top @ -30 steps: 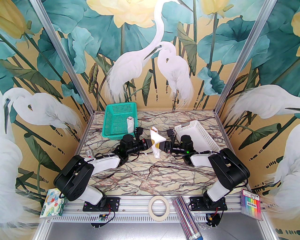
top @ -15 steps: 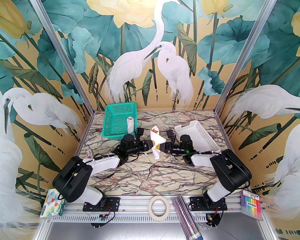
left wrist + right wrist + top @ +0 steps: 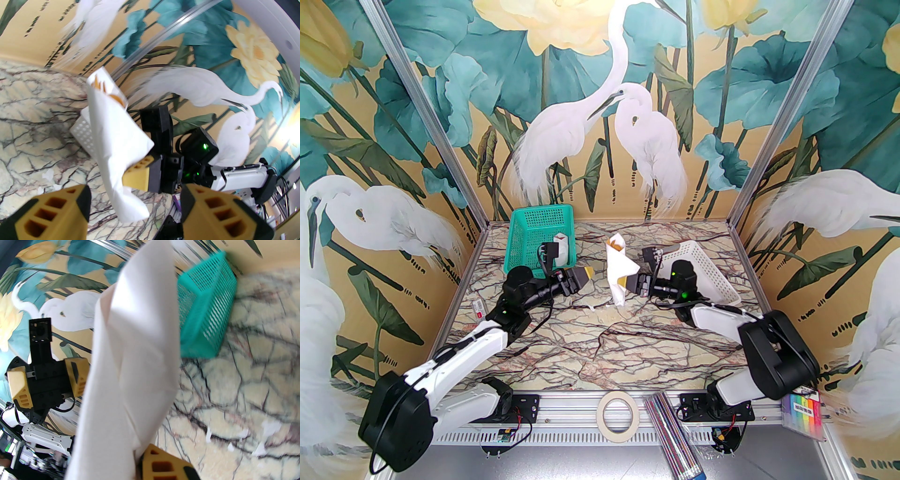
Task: Place the utensils on the paper napkin and roll it up
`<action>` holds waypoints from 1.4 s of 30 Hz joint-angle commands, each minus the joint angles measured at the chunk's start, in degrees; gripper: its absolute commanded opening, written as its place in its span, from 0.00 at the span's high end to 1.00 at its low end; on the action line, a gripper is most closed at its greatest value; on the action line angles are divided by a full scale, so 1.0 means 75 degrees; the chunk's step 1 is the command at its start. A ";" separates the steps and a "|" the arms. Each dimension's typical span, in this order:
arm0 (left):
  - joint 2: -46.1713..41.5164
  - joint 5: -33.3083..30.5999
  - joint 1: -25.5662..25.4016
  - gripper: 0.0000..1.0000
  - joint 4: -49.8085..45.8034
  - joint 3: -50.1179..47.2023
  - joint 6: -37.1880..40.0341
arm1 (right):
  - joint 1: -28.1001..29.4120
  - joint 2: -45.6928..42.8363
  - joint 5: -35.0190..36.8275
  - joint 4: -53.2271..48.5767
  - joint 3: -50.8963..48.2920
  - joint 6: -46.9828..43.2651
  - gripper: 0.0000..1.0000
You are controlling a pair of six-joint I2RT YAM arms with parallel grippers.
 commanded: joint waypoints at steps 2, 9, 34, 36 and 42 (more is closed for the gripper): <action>0.0023 0.0938 0.0038 0.31 0.1024 0.0018 0.0106 | 0.0011 -0.0716 -0.0236 -0.0443 0.0481 -0.0935 1.00; 0.0723 0.1318 0.0025 0.31 0.1702 0.0561 -0.0078 | 0.0163 -0.1195 -0.0259 -0.1596 0.1033 -0.1792 1.00; 0.1791 0.1906 -0.0501 0.47 0.2843 0.1069 -0.0445 | 0.0778 -0.1624 -0.0244 -0.1490 0.0983 -0.2344 1.00; 0.1843 0.2076 -0.0513 0.52 0.2943 0.1102 -0.0516 | 0.0799 -0.1573 -0.0342 -0.1487 0.1003 -0.2325 1.00; 0.2030 0.2368 -0.0544 0.65 0.3037 0.1202 -0.0667 | 0.0870 -0.1542 -0.0443 -0.1427 0.1013 -0.2319 1.00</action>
